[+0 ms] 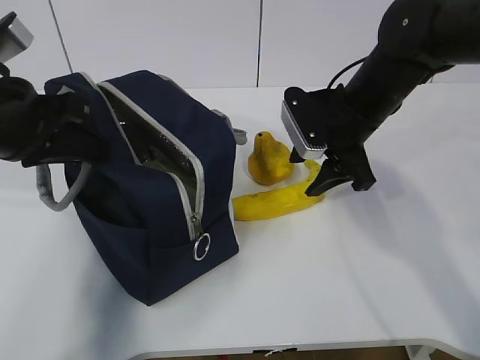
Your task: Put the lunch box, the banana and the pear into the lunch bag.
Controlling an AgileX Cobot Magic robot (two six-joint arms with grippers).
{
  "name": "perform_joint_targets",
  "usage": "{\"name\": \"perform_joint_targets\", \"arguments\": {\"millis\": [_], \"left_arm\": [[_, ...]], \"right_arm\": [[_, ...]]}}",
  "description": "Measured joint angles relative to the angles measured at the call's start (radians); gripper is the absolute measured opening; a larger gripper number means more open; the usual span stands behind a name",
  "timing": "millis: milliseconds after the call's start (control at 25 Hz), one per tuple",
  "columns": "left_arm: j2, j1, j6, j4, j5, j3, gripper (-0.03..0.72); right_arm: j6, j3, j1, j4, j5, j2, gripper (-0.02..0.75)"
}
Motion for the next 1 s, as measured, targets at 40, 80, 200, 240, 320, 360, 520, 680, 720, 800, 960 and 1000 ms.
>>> {"name": "perform_joint_targets", "arguments": {"millis": [40, 80, 200, 240, 320, 360, 520, 680, 720, 800, 960, 1000], "left_arm": [[0.0, 0.0, 0.0, 0.0, 0.0, 0.0, 0.0], [0.0, 0.0, 0.0, 0.0, 0.0, 0.0, 0.0], [0.0, 0.0, 0.0, 0.0, 0.0, 0.0, 0.0], [0.0, 0.0, 0.0, 0.0, 0.0, 0.0, 0.0], [0.0, 0.0, 0.0, 0.0, 0.0, 0.0, 0.0], [0.0, 0.0, 0.0, 0.0, 0.0, 0.0, 0.0], [0.0, 0.0, 0.0, 0.0, 0.002, 0.0, 0.0], [0.0, 0.0, 0.0, 0.001, 0.002, 0.0, 0.0], [0.0, 0.0, 0.0, 0.001, 0.002, 0.0, 0.0], [0.0, 0.0, 0.0, 0.001, 0.002, 0.0, 0.0], [0.0, 0.0, 0.002, 0.002, 0.002, 0.0, 0.0], [0.0, 0.0, 0.002, 0.003, 0.002, 0.0, 0.0]], "right_arm": [[0.0, 0.0, 0.0, 0.0, 0.0, 0.002, 0.513], [0.0, 0.0, 0.0, 0.0, 0.0, 0.006, 0.513], [-0.002, 0.0, 0.002, -0.001, -0.002, 0.019, 0.513], [-0.002, 0.0, 0.002, -0.001, -0.002, 0.025, 0.513], [-0.002, 0.0, 0.004, -0.002, -0.002, 0.031, 0.513], [-0.002, 0.0, 0.005, -0.002, -0.002, 0.033, 0.513], [-0.002, 0.0, 0.009, -0.002, -0.002, 0.047, 0.513], [-0.002, 0.0, 0.011, -0.002, -0.01, 0.061, 0.513], [-0.002, 0.0, 0.011, -0.002, -0.01, 0.062, 0.513], [-0.002, 0.0, 0.011, -0.002, -0.012, 0.067, 0.513], [-0.002, 0.0, 0.011, -0.002, -0.014, 0.084, 0.513], [-0.002, 0.0, 0.011, -0.002, -0.014, 0.084, 0.513]]}}
